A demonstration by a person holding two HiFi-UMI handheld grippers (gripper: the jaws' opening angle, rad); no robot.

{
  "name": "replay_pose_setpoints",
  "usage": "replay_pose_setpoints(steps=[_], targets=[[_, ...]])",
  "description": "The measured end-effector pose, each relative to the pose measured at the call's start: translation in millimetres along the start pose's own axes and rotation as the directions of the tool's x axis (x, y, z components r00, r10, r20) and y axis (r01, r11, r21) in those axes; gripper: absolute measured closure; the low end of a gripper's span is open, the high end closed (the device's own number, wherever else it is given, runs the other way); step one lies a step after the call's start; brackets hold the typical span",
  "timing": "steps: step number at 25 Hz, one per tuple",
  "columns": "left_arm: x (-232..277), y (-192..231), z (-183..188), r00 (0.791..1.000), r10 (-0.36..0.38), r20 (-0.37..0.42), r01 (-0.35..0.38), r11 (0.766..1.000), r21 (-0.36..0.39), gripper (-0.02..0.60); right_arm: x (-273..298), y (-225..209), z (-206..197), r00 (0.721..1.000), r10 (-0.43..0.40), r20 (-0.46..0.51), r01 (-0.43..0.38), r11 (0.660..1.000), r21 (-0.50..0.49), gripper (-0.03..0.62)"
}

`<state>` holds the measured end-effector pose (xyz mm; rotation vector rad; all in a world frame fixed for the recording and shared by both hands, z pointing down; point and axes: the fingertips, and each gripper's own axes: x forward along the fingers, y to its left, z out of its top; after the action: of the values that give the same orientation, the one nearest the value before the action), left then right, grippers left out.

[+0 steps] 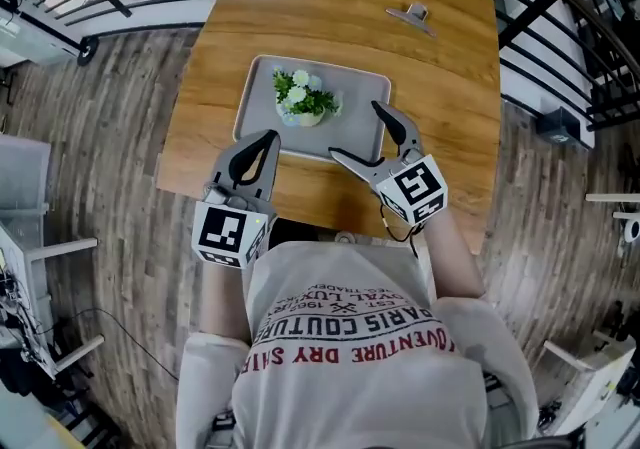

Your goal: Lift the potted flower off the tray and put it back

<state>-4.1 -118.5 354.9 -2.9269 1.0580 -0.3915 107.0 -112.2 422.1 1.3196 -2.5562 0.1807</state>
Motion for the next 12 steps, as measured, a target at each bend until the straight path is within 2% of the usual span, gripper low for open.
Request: replay_pose_setpoints(steps=[7, 12], targets=[[26.1, 42.5, -11.9, 0.995, -0.091, -0.027, 0.091, 0.996, -0.010, 0.569, 62.3, -10.5, -29.5, 0.989, 0.003, -0.148, -0.006, 1.000, -0.021, 0.138], [38.6, 61.3, -37.2, 0.992, -0.113, -0.054, 0.109, 0.991, -0.072, 0.569, 101.7, -9.5, -54.3, 0.969, 0.073, -0.237, -0.081, 0.996, -0.026, 0.123]])
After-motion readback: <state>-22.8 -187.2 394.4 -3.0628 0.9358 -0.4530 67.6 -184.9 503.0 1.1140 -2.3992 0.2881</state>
